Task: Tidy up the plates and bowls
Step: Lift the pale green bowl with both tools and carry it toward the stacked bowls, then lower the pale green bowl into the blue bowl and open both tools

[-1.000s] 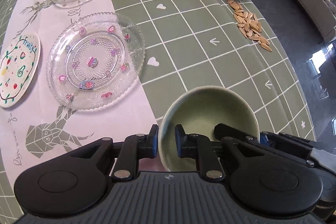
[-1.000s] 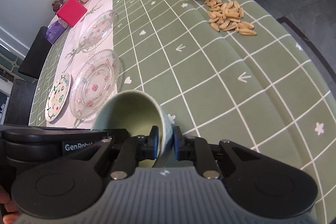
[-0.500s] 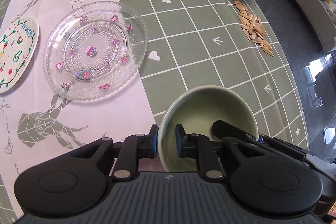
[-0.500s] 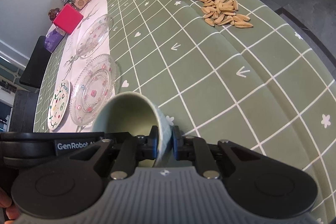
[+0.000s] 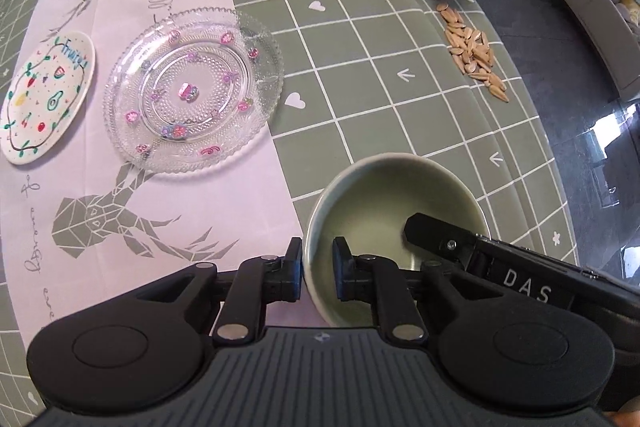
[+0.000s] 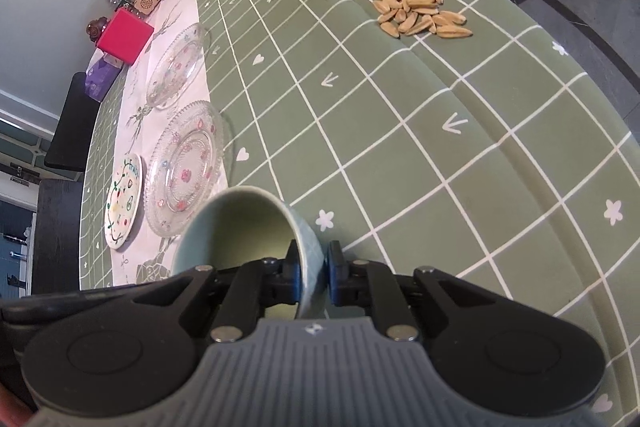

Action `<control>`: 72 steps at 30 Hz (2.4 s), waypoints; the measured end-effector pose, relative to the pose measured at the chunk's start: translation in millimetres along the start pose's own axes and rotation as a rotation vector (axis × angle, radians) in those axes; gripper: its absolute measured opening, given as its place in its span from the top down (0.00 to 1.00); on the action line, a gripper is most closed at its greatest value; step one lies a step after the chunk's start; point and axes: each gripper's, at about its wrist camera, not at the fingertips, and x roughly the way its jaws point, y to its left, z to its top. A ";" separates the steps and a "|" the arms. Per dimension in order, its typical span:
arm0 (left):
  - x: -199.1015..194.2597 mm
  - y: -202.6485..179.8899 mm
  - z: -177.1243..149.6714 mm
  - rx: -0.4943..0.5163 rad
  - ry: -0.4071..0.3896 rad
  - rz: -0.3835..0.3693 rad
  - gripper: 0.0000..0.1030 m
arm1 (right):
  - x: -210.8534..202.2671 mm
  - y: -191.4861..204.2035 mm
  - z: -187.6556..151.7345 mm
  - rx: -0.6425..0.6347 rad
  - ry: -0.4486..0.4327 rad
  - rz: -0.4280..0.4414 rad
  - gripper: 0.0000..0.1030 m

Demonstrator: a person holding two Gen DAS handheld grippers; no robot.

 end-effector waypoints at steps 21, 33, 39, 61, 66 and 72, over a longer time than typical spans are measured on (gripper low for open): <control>-120.6 64.8 -51.1 -0.130 -0.111 0.028 0.85 | -63.9 97.6 -41.0 -0.120 0.058 0.112 0.88; -114.9 111.3 -108.7 -0.160 -0.061 0.110 0.84 | -29.4 138.2 -93.8 -0.277 0.204 0.127 0.86; -93.2 111.3 -118.4 -0.139 -0.009 0.037 0.83 | -20.4 138.5 -98.7 -0.341 0.181 0.050 0.84; -90.1 101.4 -132.3 0.012 -0.145 0.100 0.77 | -12.5 138.3 -103.0 -0.443 0.123 0.011 0.92; -101.0 120.0 -133.4 -0.060 -0.199 -0.030 0.70 | -10.6 129.1 -103.2 -0.375 0.159 0.042 0.91; -106.4 134.4 -140.9 -0.111 -0.333 -0.120 0.69 | -9.6 126.6 -104.2 -0.340 0.160 0.044 0.91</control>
